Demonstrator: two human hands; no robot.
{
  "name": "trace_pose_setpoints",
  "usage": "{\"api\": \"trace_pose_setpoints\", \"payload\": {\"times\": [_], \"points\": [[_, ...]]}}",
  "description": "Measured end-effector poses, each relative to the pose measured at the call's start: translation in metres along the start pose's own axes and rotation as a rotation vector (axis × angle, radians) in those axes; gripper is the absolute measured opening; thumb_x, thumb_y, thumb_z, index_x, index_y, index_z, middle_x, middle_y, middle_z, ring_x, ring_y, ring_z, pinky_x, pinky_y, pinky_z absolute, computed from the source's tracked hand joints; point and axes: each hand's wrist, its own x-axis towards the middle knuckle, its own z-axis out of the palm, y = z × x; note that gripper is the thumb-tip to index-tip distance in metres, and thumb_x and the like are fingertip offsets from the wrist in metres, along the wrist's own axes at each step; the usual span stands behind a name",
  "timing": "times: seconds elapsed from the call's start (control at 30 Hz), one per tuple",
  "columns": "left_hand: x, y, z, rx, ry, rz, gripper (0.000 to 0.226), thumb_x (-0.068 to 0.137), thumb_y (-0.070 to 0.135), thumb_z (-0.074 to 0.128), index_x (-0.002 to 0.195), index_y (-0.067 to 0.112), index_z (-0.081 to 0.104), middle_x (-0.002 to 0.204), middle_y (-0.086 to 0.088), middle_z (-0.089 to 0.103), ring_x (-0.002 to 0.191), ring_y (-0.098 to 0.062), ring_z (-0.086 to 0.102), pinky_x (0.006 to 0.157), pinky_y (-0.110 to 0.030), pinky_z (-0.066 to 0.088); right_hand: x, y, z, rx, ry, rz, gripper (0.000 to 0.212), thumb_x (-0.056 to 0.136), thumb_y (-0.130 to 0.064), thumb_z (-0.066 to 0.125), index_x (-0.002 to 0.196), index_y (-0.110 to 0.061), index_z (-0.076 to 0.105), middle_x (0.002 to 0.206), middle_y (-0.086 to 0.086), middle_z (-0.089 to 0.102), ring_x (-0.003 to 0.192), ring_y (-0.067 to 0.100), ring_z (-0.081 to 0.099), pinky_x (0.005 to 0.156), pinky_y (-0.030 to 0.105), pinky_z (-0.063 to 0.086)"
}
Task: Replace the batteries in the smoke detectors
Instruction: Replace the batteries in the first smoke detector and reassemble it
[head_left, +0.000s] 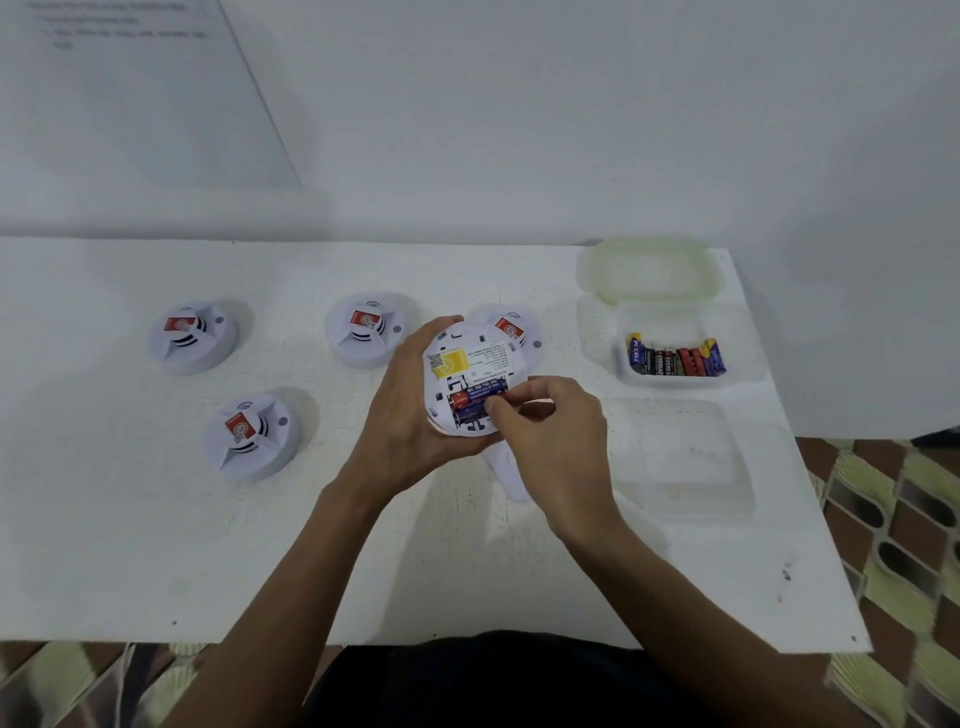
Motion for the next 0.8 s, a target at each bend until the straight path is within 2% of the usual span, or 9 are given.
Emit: {"api": "trace_pose_setpoints", "payload": {"times": [0.13, 0.2, 0.3, 0.33, 0.43, 0.53, 0.6, 0.73, 0.8], "points": [[0.003, -0.003, 0.003, 0.014, -0.035, -0.016, 0.08, 0.067, 0.029, 0.076, 0.13, 0.018, 0.028, 0.127, 0.015, 0.032, 0.115, 0.028, 0.022, 0.098, 0.006, 0.014, 0.001, 0.0, -0.002, 0.063, -0.027, 0.044, 0.015, 0.086, -0.019, 0.073, 0.096, -0.018, 0.062, 0.103, -0.004, 0.063, 0.079, -0.001, 0.061, 0.054, -0.001, 0.044], [0.003, -0.004, 0.002, 0.006, -0.026, -0.014, 0.081, 0.069, 0.036, 0.075, 0.131, 0.016, 0.028, 0.127, 0.019, 0.029, 0.114, 0.033, 0.019, 0.097, 0.006, 0.013, 0.0, 0.001, -0.003, 0.069, -0.02, 0.02, 0.015, 0.086, -0.019, 0.073, 0.093, -0.021, 0.06, 0.107, -0.004, 0.061, 0.083, 0.0, 0.06, 0.057, -0.001, 0.045], [0.004, 0.002, 0.002, -0.02, -0.041, -0.022, 0.075, 0.075, 0.068, 0.056, 0.13, 0.027, 0.027, 0.13, 0.02, 0.025, 0.117, 0.032, 0.018, 0.099, 0.005, 0.011, 0.001, 0.002, -0.005, -0.019, 0.014, -0.061, 0.016, 0.085, -0.024, 0.074, 0.091, -0.023, 0.06, 0.112, -0.004, 0.055, 0.096, 0.007, 0.058, 0.066, -0.004, 0.043], [0.004, 0.003, 0.003, -0.025, -0.063, -0.031, 0.071, 0.075, 0.069, 0.055, 0.129, 0.032, 0.027, 0.13, 0.019, 0.025, 0.118, 0.028, 0.019, 0.103, 0.001, 0.013, 0.0, 0.002, -0.006, -0.036, 0.022, -0.081, 0.016, 0.084, -0.025, 0.074, 0.092, -0.022, 0.06, 0.111, -0.005, 0.055, 0.098, 0.008, 0.057, 0.068, -0.002, 0.044], [0.003, 0.002, 0.007, 0.006, -0.073, -0.033, 0.07, 0.073, 0.047, 0.07, 0.127, 0.036, 0.027, 0.133, 0.013, 0.028, 0.119, 0.016, 0.021, 0.11, -0.023, 0.02, -0.001, 0.007, -0.006, -0.032, 0.046, -0.146, 0.015, 0.085, -0.026, 0.073, 0.09, -0.021, 0.061, 0.099, -0.008, 0.064, 0.093, 0.009, 0.059, 0.075, 0.011, 0.048], [0.002, 0.005, 0.009, -0.017, -0.098, -0.042, 0.07, 0.075, 0.07, 0.055, 0.129, 0.037, 0.026, 0.134, 0.018, 0.026, 0.12, 0.021, 0.019, 0.106, -0.002, 0.012, -0.002, 0.01, -0.007, 0.023, 0.064, -0.181, 0.012, 0.086, -0.021, 0.073, 0.09, -0.017, 0.062, 0.091, -0.008, 0.068, 0.086, 0.007, 0.063, 0.07, 0.009, 0.048], [0.001, 0.008, 0.011, -0.012, -0.108, -0.054, 0.071, 0.073, 0.074, 0.049, 0.13, 0.038, 0.027, 0.133, 0.018, 0.026, 0.12, 0.02, 0.019, 0.103, 0.003, 0.009, -0.002, 0.011, -0.01, 0.13, 0.037, -0.178, 0.01, 0.086, -0.014, 0.072, 0.09, -0.011, 0.064, 0.088, -0.007, 0.068, 0.083, 0.002, 0.065, 0.067, 0.009, 0.049], [0.003, 0.004, 0.014, -0.013, -0.062, -0.026, 0.086, 0.069, 0.07, 0.062, 0.134, 0.024, 0.029, 0.13, 0.023, 0.03, 0.119, 0.028, 0.022, 0.1, 0.003, 0.015, 0.008, 0.015, -0.034, 0.256, 0.015, -0.182, 0.008, 0.086, -0.004, 0.071, 0.089, -0.007, 0.065, 0.086, -0.001, 0.07, 0.083, 0.01, 0.069, 0.073, 0.022, 0.057], [0.003, -0.001, 0.014, -0.023, -0.036, -0.05, 0.09, 0.065, 0.056, 0.075, 0.134, 0.017, 0.033, 0.128, 0.026, 0.033, 0.116, 0.026, 0.029, 0.096, 0.004, 0.021, 0.017, 0.019, -0.057, 0.254, -0.026, -0.164, 0.007, 0.086, -0.003, 0.07, 0.089, -0.006, 0.065, 0.086, 0.001, 0.07, 0.084, 0.016, 0.07, 0.072, 0.029, 0.06]]}}
